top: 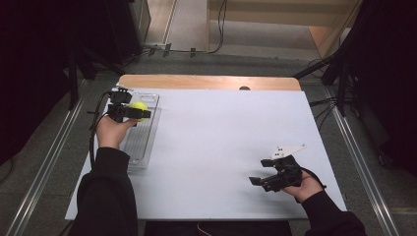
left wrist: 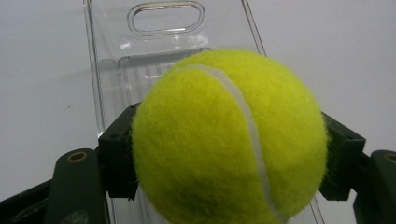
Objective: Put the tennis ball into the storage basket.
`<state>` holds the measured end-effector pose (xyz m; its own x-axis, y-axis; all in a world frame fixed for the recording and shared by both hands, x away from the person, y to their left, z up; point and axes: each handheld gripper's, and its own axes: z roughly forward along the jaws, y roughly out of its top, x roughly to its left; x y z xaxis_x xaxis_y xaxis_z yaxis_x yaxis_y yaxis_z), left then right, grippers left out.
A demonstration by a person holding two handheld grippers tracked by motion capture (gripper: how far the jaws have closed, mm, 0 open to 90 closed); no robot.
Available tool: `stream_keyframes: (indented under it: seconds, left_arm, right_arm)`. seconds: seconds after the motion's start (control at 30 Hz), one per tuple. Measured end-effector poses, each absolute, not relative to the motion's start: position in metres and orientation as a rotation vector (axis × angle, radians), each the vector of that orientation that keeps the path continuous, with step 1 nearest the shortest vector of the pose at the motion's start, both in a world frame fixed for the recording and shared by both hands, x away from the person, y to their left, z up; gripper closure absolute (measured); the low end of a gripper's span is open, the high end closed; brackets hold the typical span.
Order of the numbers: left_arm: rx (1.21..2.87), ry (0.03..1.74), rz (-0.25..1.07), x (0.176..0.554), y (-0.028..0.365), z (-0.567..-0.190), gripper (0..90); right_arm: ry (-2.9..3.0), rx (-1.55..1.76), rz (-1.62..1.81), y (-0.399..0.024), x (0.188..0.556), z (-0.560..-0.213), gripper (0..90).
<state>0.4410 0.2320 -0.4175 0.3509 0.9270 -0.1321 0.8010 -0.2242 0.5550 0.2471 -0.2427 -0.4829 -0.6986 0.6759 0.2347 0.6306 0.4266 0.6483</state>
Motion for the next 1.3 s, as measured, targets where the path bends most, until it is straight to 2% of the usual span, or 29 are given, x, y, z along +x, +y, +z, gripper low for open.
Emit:
stream_keyframes:
  seconds: [0.47, 0.63, 0.8, 1.3]
  left_arm:
    - [2.083, 1.524, 0.3, 0.443, 0.232, -0.426, 26.1]
    - [2.08, 1.486, 0.29, 0.442, 0.232, -0.424, 25.2]
    - [2.026, 1.486, 0.282, 0.442, 0.234, -0.415, 14.9]
    - [2.008, 1.375, 0.245, 0.431, 0.224, -0.378, 15.1]
  right_arm:
    - [2.604, 1.192, 1.139, -0.243, 0.247, -0.483, 14.8]
    - [2.605, 1.189, 1.14, -0.243, 0.247, -0.483, 14.8]
    - [2.606, 1.189, 1.141, -0.242, 0.247, -0.483, 14.8]
    - [2.607, 1.186, 1.141, -0.243, 0.247, -0.483, 14.8]
